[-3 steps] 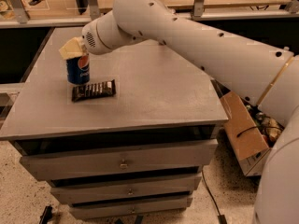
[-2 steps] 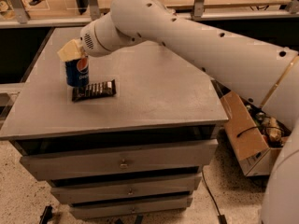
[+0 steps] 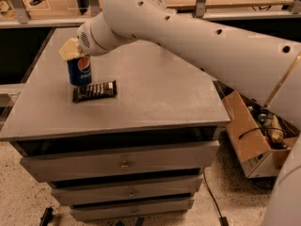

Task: Move pepsi can near rxbar chocolate

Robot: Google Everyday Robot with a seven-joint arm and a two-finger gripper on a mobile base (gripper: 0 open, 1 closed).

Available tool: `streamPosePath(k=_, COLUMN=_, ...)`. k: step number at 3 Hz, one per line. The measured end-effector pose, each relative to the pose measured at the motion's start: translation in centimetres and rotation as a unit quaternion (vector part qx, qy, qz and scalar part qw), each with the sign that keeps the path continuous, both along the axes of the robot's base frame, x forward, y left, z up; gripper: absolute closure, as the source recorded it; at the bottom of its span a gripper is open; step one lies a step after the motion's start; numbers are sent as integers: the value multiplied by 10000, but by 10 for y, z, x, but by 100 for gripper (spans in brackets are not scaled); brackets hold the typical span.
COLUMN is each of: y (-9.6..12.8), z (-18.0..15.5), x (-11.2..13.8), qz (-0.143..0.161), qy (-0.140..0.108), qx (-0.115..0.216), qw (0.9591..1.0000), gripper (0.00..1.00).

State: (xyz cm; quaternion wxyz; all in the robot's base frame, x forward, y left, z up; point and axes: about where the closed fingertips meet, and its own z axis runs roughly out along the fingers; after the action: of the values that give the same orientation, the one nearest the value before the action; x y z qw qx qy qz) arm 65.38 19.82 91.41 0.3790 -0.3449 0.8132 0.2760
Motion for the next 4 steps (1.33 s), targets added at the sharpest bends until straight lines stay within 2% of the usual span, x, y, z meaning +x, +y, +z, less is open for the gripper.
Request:
streamPosePath(k=1, y=1, z=1, x=5, qz=-166, qy=-54, qx=-83, qw=9998, gripper=13)
streamPosePath(k=2, y=2, z=2, x=8, qz=-261, qy=-109, qx=-132, qw=9995, gripper=0)
streamPosePath(k=3, y=2, z=2, x=8, qz=-295, qy=-133, qx=-149, qw=9994, gripper=0)
streamPosePath(k=4, y=-1, z=1, x=9, qz=-455, qy=-125, qx=-58, qw=9989, gripper=0)
